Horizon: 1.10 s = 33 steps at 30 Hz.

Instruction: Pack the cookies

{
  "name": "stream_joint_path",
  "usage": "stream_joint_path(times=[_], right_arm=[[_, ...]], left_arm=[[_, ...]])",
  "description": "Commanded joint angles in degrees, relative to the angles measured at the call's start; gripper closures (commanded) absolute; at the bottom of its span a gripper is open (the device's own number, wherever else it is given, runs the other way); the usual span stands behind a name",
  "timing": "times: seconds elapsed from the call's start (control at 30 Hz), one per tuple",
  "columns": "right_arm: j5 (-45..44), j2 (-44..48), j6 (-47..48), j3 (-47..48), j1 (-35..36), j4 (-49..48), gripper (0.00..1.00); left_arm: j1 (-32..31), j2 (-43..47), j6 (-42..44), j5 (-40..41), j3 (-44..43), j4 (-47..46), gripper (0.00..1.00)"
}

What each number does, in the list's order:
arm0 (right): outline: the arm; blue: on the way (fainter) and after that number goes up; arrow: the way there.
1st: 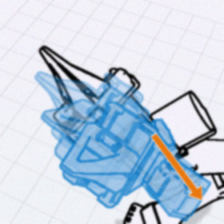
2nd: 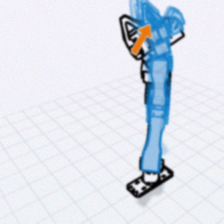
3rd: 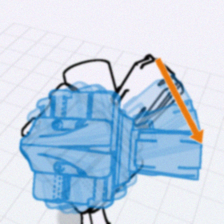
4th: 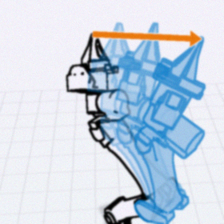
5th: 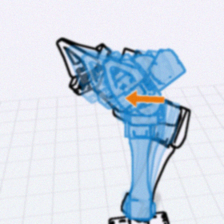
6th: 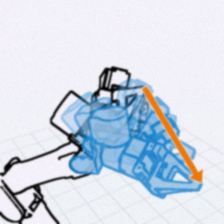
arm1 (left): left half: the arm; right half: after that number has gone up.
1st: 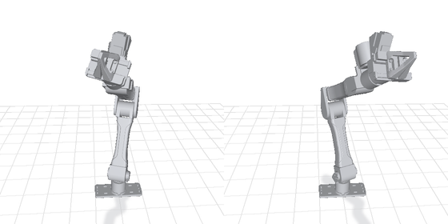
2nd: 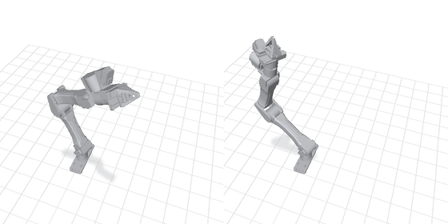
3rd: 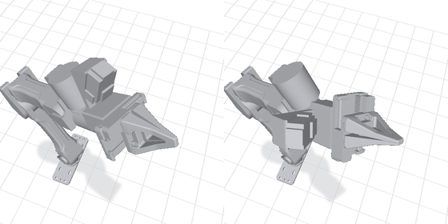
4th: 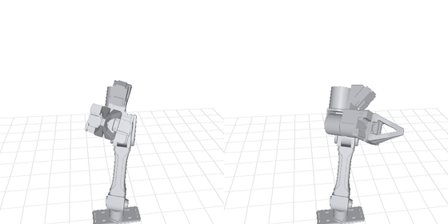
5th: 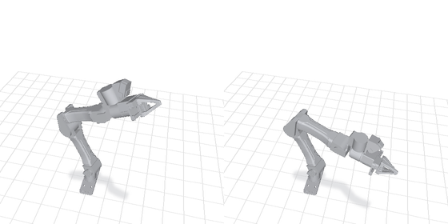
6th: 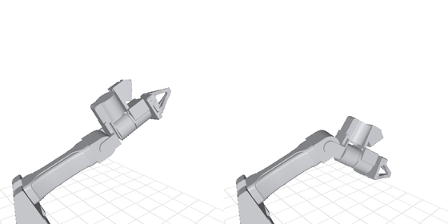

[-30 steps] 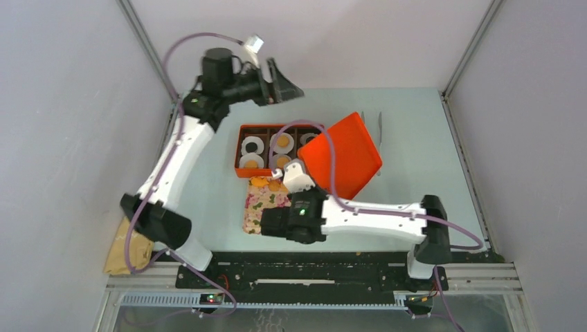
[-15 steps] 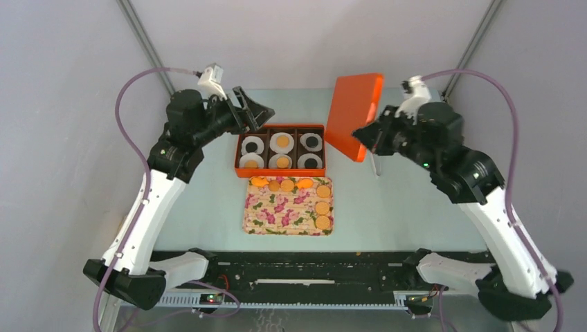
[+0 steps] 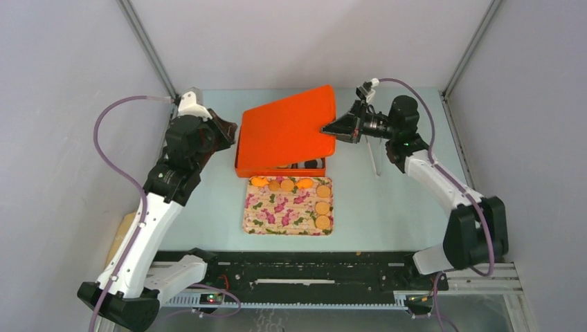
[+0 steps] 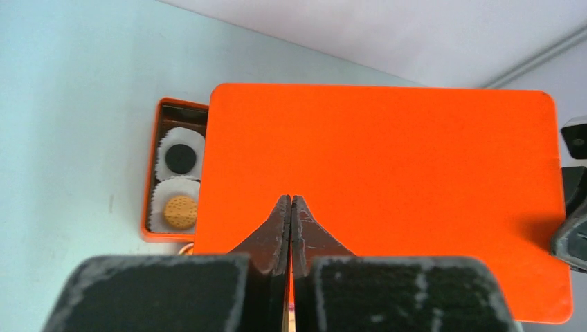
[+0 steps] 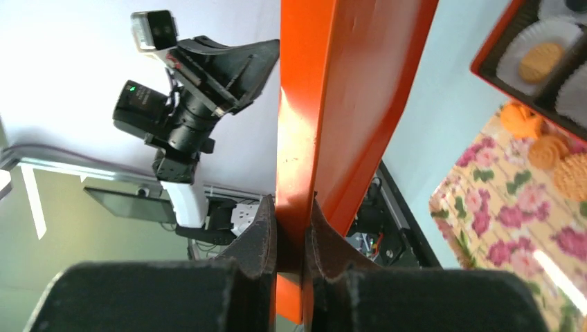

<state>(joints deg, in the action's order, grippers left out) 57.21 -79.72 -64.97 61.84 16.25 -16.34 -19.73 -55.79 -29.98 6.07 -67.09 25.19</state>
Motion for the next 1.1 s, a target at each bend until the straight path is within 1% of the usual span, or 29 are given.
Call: stream_joint_path(times=[0.0, 0.1, 0.17, 0.33, 0.5, 0.77, 0.83, 1.07], right_arm=[[5.80, -7.11, -17.84, 0.38, -0.50, -35.28, 1.00], [3.58, -16.46, -27.06, 0.29, -0.69, -49.27, 1.00], [1.67, -23.27, -31.26, 0.27, -0.67, -56.08, 1.00], [-0.82, -35.52, -35.00, 1.74, -0.67, -64.47, 1.00], [-1.90, -43.23, -34.99, 4.83, -0.87, -66.40, 1.00], [-0.64, -48.32, -35.23, 7.07, -1.98, -65.84, 1.00], [-0.65, -48.35, -37.39, 7.46, -1.95, -68.41, 1.00], [0.93, -39.60, -32.49, 7.88, -1.28, -65.59, 1.00]], left_arm=[[0.30, -0.04, 2.29, 7.76, 2.04, -1.26, 1.00], [0.27, -1.44, 2.12, 8.29, 2.99, -1.72, 1.00], [0.29, -2.43, 2.07, 8.48, 3.43, -2.16, 1.00], [0.30, -4.53, 2.65, 11.18, 4.17, -2.97, 1.00], [0.54, -7.65, 2.86, 10.42, 5.43, -4.09, 1.00], [0.56, -11.87, 2.36, 9.52, 7.22, -6.79, 1.00], [0.57, -12.43, 2.11, 9.31, 7.73, -7.37, 1.00], [0.56, -13.05, 2.01, 7.93, 8.44, -8.39, 1.00]])
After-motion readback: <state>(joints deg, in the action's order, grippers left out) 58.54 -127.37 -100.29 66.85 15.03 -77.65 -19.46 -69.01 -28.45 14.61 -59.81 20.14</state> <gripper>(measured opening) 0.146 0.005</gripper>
